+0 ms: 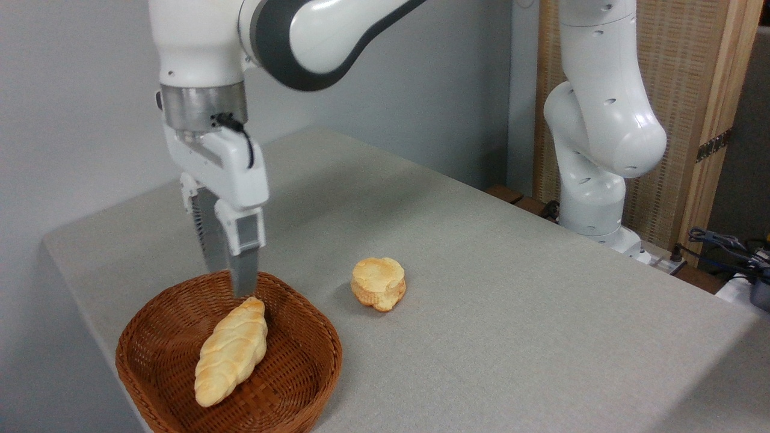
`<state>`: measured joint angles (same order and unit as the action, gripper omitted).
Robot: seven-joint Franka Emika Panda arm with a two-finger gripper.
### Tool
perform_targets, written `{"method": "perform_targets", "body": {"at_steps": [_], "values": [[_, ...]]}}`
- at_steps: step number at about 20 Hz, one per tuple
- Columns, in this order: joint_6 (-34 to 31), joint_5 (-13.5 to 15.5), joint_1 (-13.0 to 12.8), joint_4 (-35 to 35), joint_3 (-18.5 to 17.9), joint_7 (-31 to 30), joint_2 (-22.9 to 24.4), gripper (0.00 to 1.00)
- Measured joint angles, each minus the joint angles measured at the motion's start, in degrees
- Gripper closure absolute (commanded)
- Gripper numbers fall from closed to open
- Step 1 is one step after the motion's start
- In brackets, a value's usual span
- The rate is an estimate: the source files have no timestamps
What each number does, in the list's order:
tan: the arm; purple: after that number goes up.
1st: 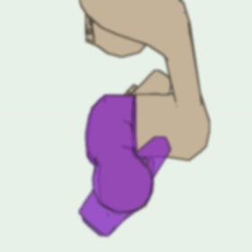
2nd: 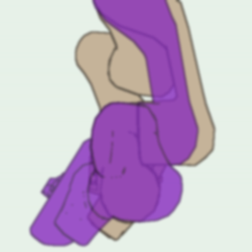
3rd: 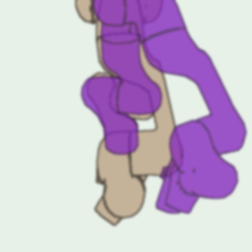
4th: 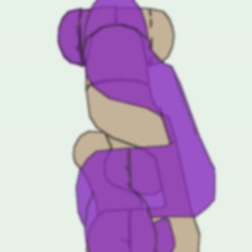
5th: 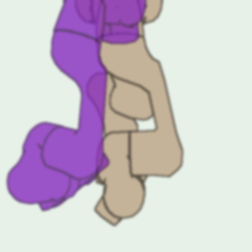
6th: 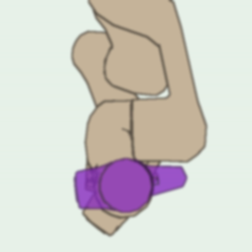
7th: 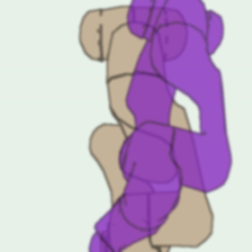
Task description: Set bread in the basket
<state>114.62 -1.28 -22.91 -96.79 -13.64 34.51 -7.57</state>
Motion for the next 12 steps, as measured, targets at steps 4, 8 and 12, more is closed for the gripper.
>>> {"method": "perform_targets", "body": {"at_steps": [4, 8, 12], "values": [[-7.8, 0.0, 0.0, 0.0, -0.4, -1.7, 3.5, 0.00], [-12.3, 0.0, 0.1, -0.1, -0.5, -1.7, 4.6, 0.00], [-12.4, 0.4, 0.1, -0.4, -1.9, -1.7, 4.6, 0.00]]}}
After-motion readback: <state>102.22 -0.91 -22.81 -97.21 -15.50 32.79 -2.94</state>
